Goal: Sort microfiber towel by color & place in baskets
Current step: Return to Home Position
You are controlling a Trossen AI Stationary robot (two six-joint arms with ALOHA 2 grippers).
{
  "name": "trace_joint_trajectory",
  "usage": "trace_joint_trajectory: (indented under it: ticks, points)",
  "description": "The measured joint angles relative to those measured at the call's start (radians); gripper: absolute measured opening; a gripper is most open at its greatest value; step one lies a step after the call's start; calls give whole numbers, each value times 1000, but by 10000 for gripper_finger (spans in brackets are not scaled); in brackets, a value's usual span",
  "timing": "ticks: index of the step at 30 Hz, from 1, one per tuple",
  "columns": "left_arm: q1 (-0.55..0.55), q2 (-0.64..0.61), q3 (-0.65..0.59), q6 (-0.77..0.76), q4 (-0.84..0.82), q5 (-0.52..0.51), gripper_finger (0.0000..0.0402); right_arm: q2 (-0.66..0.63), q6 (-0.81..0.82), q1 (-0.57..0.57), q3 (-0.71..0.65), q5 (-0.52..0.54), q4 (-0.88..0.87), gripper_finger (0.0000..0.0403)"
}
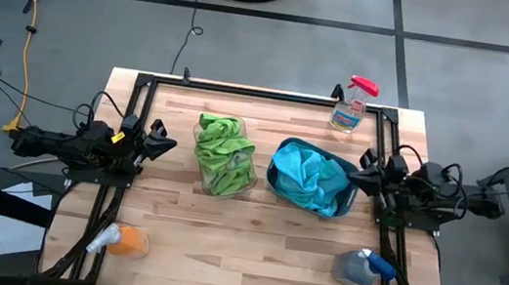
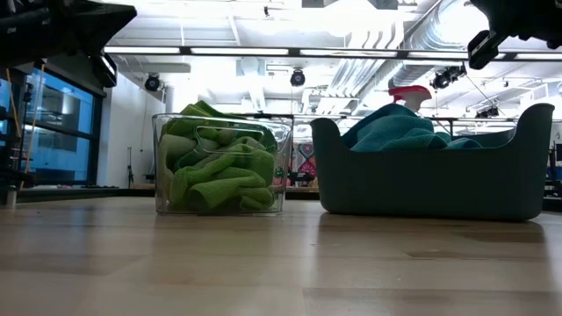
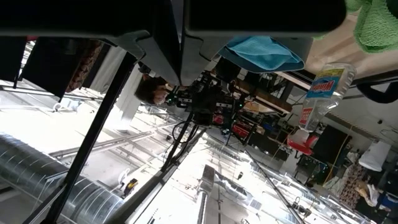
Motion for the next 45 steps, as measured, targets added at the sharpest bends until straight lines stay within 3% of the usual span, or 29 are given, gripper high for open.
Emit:
trace_joint_trajectory:
  ticks: [10,15,22,26,31,45]
  points:
    - [0,0,0,0,0,0,0,-6,-25,0,-40,-23,-14,0]
    - [0,0,0,0,0,0,0,-33,-8,0,-147,-15,113,0]
    - [0,1,0,0,-1,0,0,-44,-81,0,-156,-27,32,0]
    - [0,1,0,0,-2,0,0,-43,-40,0,-156,-62,-143,0]
    - [0,1,0,0,-4,-1,0,-21,-31,0,-150,0,-160,0]
    - [0,1,0,0,-8,0,0,-21,-33,0,-148,3,-178,0]
